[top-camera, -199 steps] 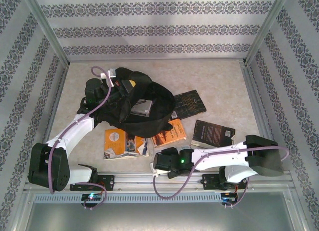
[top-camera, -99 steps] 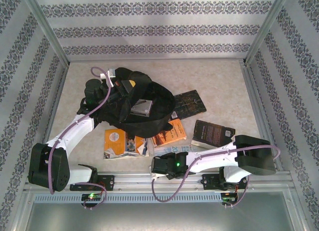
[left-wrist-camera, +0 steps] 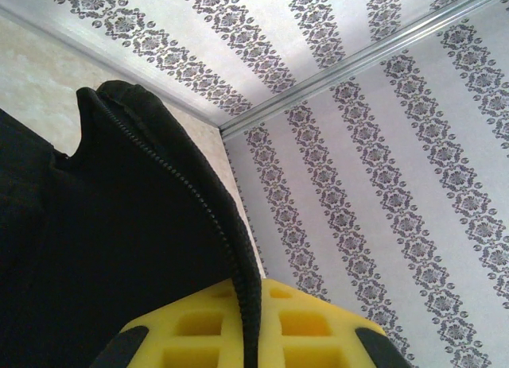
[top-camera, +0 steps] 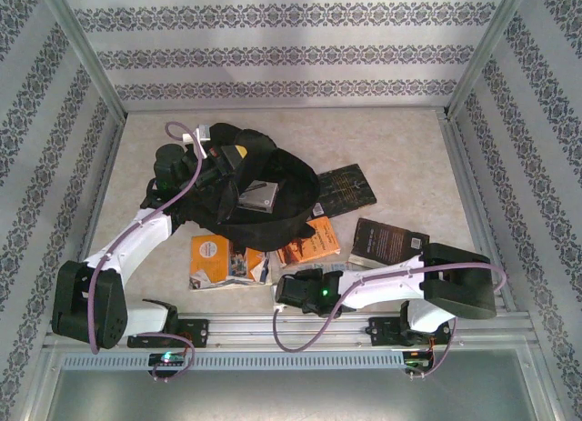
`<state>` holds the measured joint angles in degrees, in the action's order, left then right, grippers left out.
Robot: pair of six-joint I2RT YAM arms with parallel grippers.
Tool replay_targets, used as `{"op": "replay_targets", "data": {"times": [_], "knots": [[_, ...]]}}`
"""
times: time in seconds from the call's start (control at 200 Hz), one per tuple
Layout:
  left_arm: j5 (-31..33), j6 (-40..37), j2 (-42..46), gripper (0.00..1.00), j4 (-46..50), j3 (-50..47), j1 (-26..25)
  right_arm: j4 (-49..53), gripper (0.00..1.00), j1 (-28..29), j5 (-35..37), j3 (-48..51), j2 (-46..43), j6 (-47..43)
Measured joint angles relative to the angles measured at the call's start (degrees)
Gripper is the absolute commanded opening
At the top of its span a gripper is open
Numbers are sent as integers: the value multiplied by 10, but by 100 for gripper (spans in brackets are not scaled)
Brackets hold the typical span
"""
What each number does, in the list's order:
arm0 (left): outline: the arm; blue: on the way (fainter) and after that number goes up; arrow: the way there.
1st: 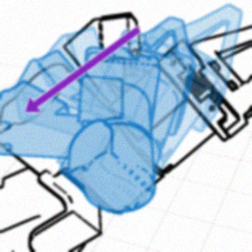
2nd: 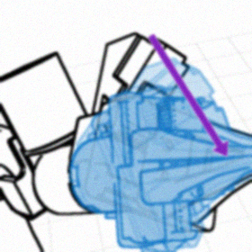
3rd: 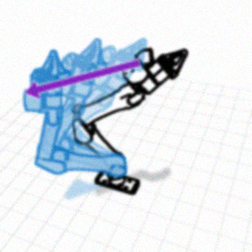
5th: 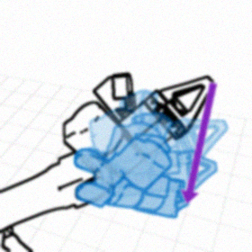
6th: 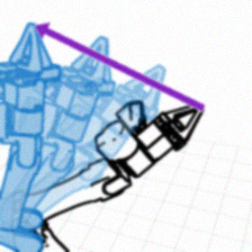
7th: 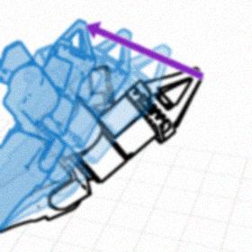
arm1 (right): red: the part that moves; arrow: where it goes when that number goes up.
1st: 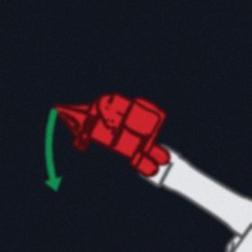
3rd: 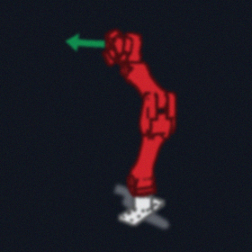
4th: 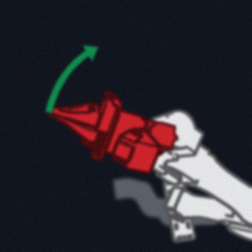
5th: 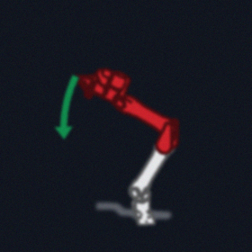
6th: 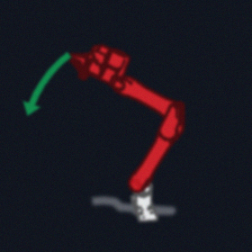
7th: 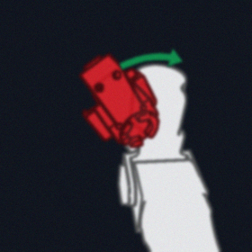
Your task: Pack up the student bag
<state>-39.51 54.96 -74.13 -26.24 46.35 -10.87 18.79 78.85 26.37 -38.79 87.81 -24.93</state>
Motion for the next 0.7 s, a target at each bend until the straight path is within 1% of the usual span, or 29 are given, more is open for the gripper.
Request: {"op": "replay_targets", "data": {"times": [0.115,0.215,0.345,0.525,0.705], "knots": [[0,0,0,0,0,0,0,-10,8,0,19,-1,8,10],[0,0,0,0,0,0,0,-14,0,-1,35,-1,-3,10],[0,0,0,0,0,0,1,4,0,-4,31,-1,-57,7],[0,0,0,0,0,0,1,56,0,-12,-37,-1,-184,-9],[-3,-3,0,0,0,0,5,79,0,-65,-95,-7,-301,-16]]}}
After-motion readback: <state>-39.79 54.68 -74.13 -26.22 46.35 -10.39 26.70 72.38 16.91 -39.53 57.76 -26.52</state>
